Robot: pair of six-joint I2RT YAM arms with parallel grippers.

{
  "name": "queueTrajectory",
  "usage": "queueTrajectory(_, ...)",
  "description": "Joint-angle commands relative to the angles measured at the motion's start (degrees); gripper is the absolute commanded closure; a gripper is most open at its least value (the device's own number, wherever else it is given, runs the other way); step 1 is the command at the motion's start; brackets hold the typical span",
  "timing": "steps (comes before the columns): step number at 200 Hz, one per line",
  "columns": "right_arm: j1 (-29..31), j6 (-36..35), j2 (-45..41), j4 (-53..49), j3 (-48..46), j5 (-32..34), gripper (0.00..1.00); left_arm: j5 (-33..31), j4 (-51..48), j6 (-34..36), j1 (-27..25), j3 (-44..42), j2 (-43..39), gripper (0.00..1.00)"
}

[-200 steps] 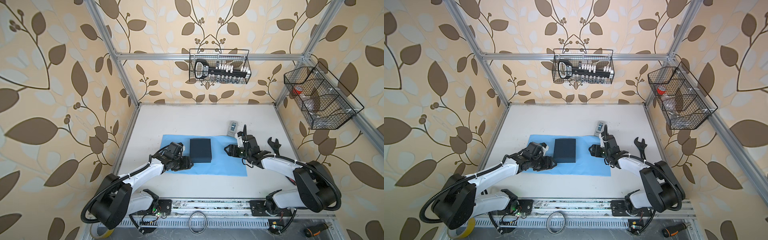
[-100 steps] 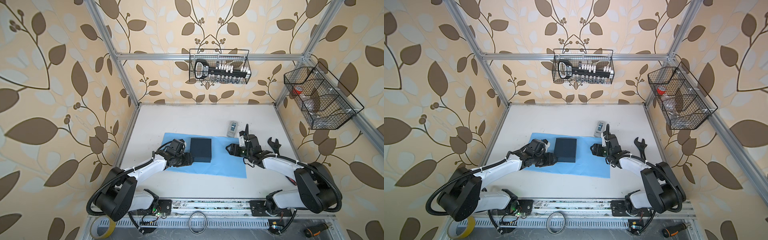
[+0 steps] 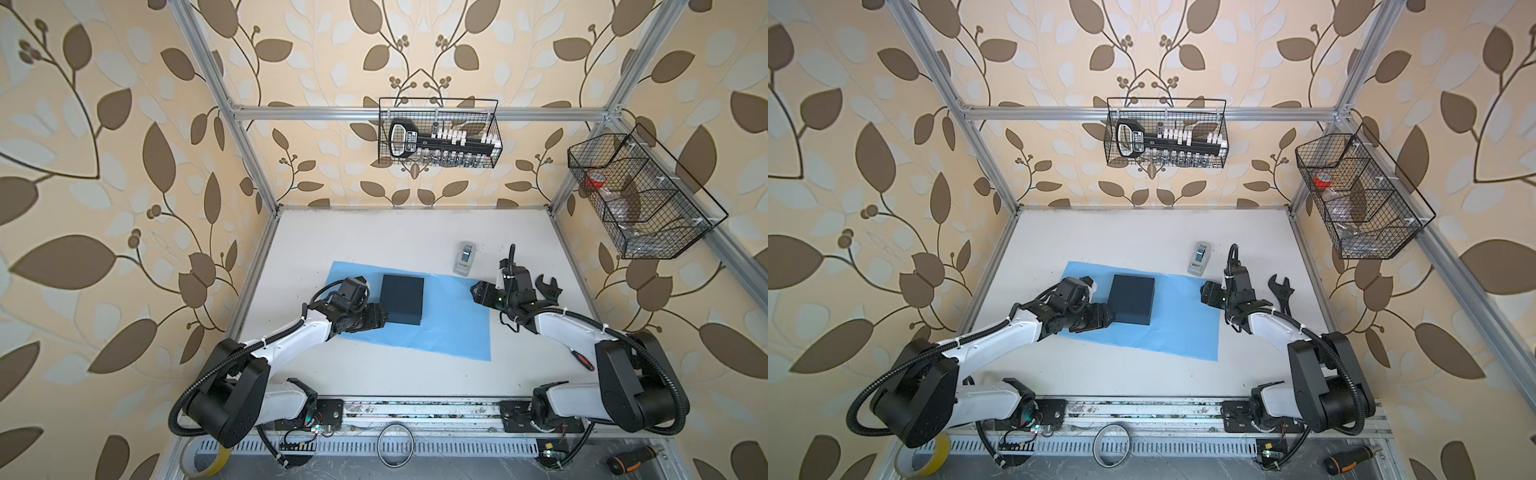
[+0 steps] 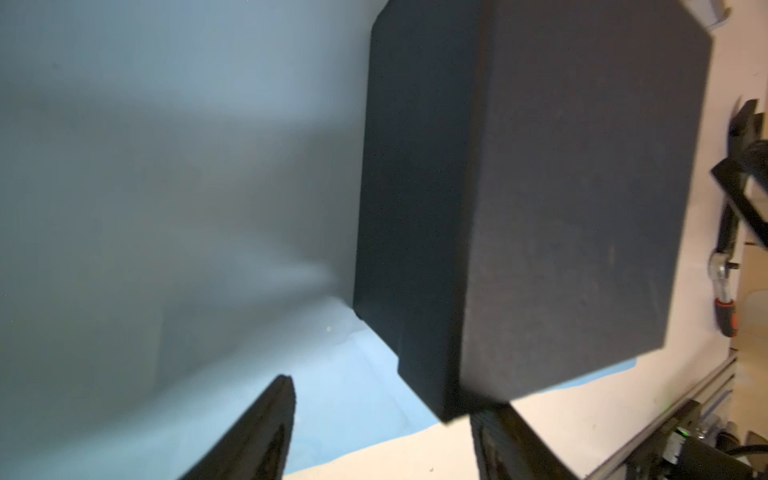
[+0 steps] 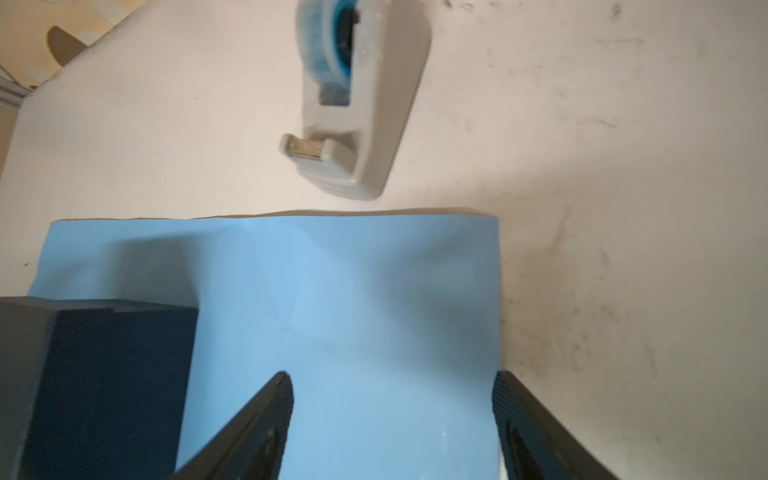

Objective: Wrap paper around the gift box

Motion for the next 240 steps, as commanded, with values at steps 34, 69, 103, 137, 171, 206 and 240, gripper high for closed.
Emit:
queueTrajectory(34,-1.59,0.30,4.33,-4.10,0.70,0.75,0.24,3.03,1.16,-1.39,-0.42,0.08,-6.01,0.24)
queueTrajectory(69,-1.56,0.17,5.64,-4.12,0.43,-2.94,0.27,3.80,0.95,-1.69,-0.42,0.12,-7.96,0.23)
queueTrajectory(103,-2.68,0.81,4.51,-3.21,-1.07,-7.92,0.29,9.60,5.11,-4.30,-0.42,1.61,-8.55,0.22)
queueTrajectory(137,-4.24,1.15,5.11,-1.92,-1.90,-12.09,0.30,15.91,10.36,-6.87,-0.46,6.08,-2.56,0.30)
queueTrajectory(171,-5.03,1.44,5.58,-0.34,-2.14,-14.10,0.30,16.70,13.34,-8.64,-1.29,10.68,4.19,0.33)
queueTrajectory(206,-5.07,1.55,5.85,1.01,-2.30,-15.78,0.30,16.58,13.23,-8.12,-1.52,14.32,12.35,0.35)
queueTrajectory(240,-5.34,1.26,5.32,2.35,-2.96,-16.86,0.30,15.29,13.99,-7.59,-1.56,12.72,15.24,0.37)
